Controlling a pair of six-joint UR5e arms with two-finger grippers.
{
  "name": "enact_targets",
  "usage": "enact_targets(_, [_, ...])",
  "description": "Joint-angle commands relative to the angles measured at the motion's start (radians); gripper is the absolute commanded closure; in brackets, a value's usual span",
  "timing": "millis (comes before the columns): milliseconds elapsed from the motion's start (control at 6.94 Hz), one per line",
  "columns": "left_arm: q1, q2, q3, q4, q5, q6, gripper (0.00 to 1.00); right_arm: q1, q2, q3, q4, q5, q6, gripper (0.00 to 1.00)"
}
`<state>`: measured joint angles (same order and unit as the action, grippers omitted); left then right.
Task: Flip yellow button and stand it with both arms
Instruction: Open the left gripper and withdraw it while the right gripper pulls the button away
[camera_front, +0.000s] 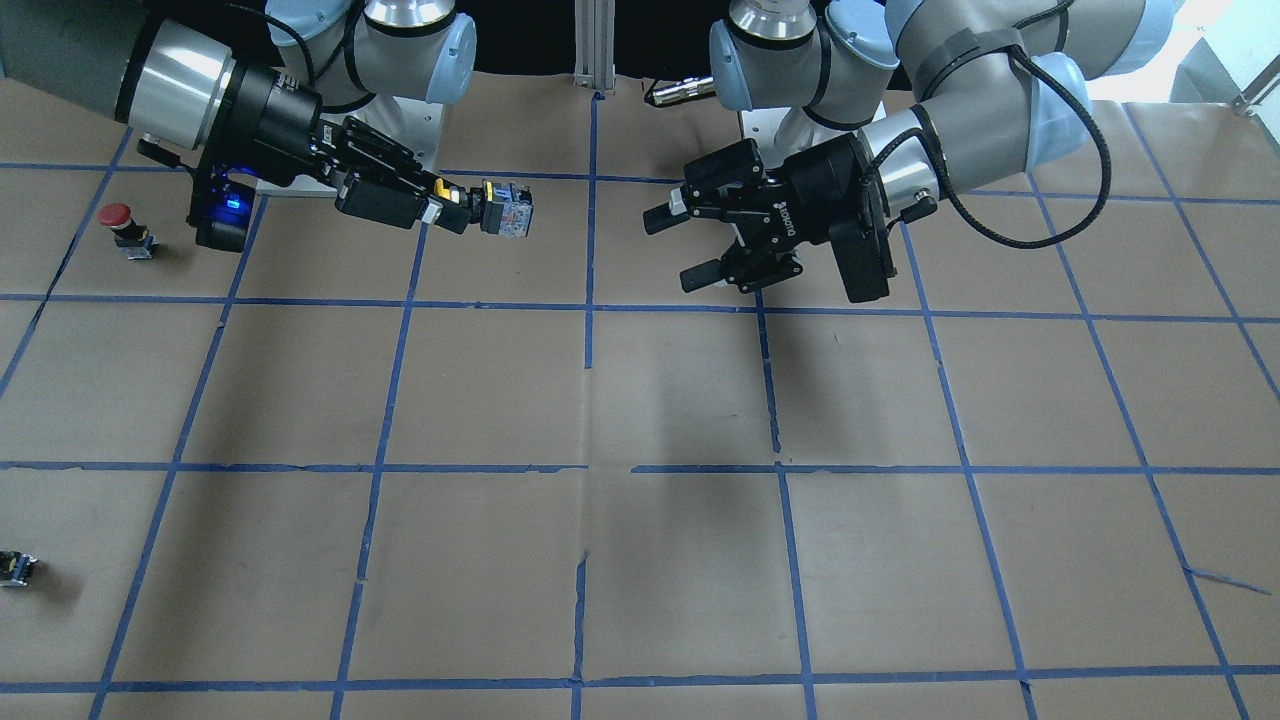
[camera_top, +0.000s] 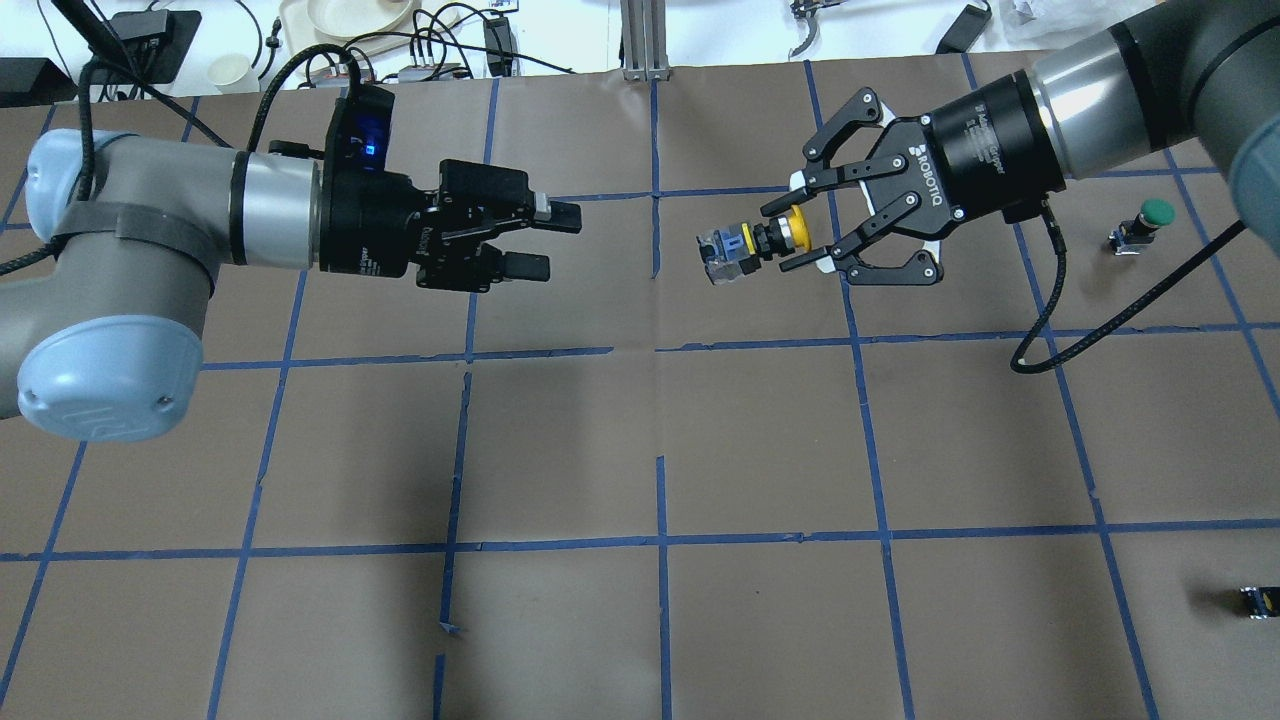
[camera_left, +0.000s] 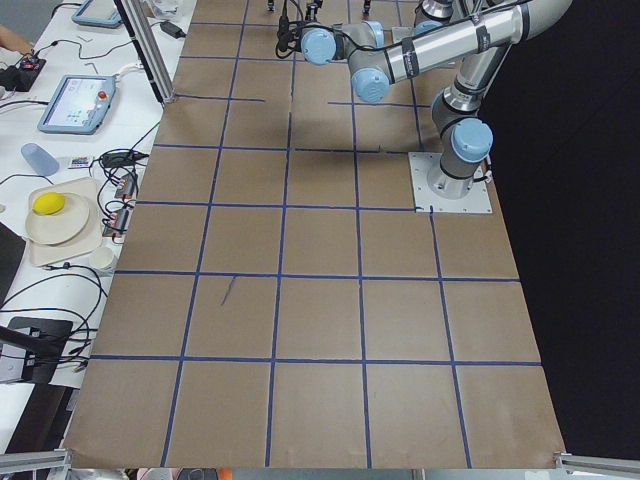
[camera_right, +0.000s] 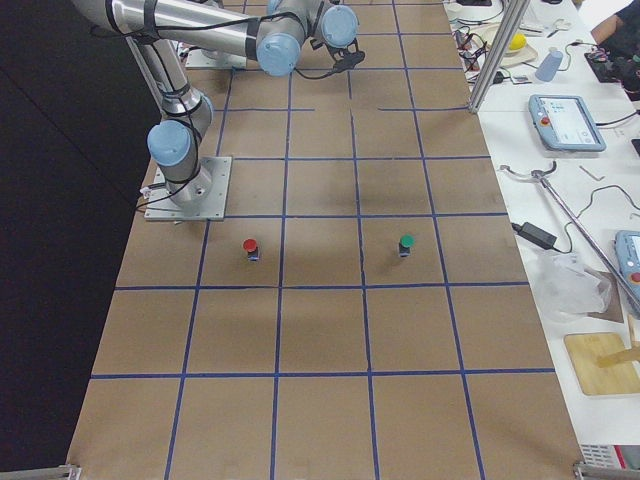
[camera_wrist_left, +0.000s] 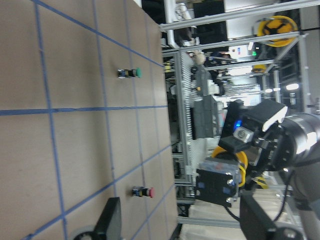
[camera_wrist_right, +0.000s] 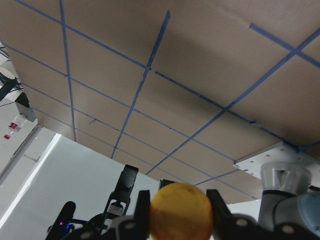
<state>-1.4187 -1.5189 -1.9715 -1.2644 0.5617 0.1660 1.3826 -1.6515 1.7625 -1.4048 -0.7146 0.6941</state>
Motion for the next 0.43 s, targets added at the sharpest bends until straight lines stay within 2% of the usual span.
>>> enact_targets(0, [-0.002, -0.024, 0.061, -0.007, 0.352, -0.002, 0.06, -0.010, -0.011, -0.011, 0.001, -0.179, -0.172, 0.72])
enact_targets(144, [-0.020, -0.024, 0.113, -0.047, 0.497, -0.003, 0.04, -0.023, -0.014, -0.011, 0.001, -0.286, -0.302, 0.72])
enact_targets(288, [-0.041, -0.024, 0.179, -0.128, 0.644, -0.017, 0.02, -0.039, -0.019, -0.011, 0.001, -0.419, -0.537, 0.72])
